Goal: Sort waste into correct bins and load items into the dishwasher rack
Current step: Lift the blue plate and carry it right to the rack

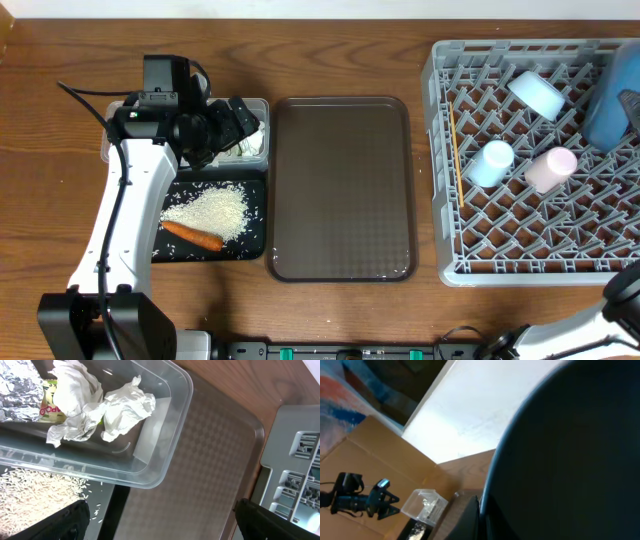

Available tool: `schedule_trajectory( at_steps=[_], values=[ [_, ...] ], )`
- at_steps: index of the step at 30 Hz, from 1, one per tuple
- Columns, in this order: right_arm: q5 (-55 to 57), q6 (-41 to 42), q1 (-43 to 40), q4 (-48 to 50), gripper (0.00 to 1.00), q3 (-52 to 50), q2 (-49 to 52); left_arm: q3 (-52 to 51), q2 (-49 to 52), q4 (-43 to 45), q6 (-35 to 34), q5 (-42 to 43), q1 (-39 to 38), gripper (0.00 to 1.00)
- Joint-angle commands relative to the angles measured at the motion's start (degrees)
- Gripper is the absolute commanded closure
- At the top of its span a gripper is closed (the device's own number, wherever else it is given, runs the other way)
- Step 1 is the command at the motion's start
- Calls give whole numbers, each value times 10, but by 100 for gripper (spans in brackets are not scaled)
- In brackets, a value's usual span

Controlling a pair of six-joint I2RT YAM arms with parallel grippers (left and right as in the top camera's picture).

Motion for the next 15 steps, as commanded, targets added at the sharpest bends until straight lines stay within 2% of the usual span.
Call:
schedule_trajectory(
  at_steps=[1, 3, 10, 15],
  values=[
    [-26, 1, 1, 5, 99, 6, 7, 0, 1, -1, 10, -3, 3, 5],
    [-26, 3, 1, 16, 99, 6, 7, 0, 1, -1, 10, -3, 3, 5],
    [-25, 149, 13, 142, 99, 6, 7, 0, 1, -1, 10, -3, 3, 5],
    [-12, 141, 53, 148, 99, 6, 7, 0, 1, -1, 10, -3, 3, 5]
  ],
)
